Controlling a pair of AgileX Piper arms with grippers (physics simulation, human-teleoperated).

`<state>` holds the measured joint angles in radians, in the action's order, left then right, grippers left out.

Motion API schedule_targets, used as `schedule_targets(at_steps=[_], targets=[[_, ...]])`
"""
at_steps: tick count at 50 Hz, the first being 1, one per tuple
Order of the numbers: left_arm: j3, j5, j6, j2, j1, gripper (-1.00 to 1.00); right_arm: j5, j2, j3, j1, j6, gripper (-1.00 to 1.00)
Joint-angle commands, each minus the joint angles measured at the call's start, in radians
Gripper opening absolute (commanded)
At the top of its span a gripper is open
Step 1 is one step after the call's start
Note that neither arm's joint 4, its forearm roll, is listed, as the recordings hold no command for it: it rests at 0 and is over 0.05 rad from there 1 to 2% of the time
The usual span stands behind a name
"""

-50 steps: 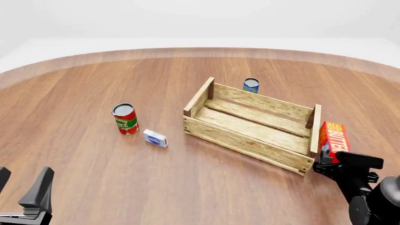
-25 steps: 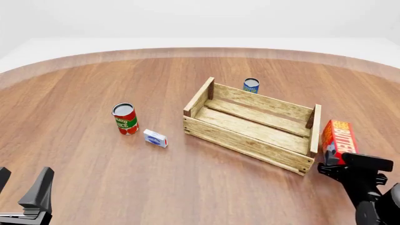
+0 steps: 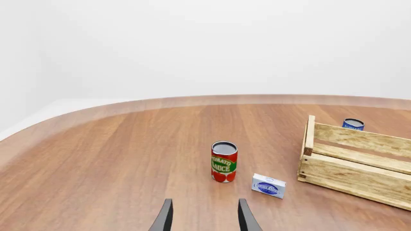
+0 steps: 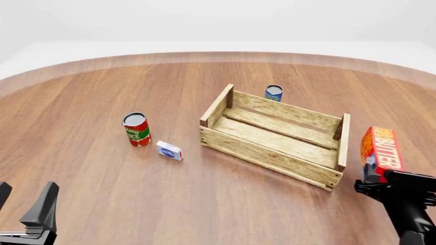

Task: Pick up the butter and put it in the tray.

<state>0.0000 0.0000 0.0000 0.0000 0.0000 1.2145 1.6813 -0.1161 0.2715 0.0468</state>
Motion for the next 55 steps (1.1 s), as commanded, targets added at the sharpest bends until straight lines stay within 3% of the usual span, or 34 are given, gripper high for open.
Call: schedule_targets(at_steps=[1, 31, 55], targets=[[0.000, 0.000, 0.000, 0.000, 0.000, 1.00, 0.005, -0.093, 0.040, -0.004, 0.000, -1.00], [0.000, 0.000, 0.000, 0.000, 0.000, 1.00, -0.008, -0.271, 0.116, -0.009, 0.028, -1.00], [0.000, 0.000, 0.000, 0.000, 0.000, 1.00, -0.617, -0.943, 0.116, -0.050, 0.052, -1.00]])
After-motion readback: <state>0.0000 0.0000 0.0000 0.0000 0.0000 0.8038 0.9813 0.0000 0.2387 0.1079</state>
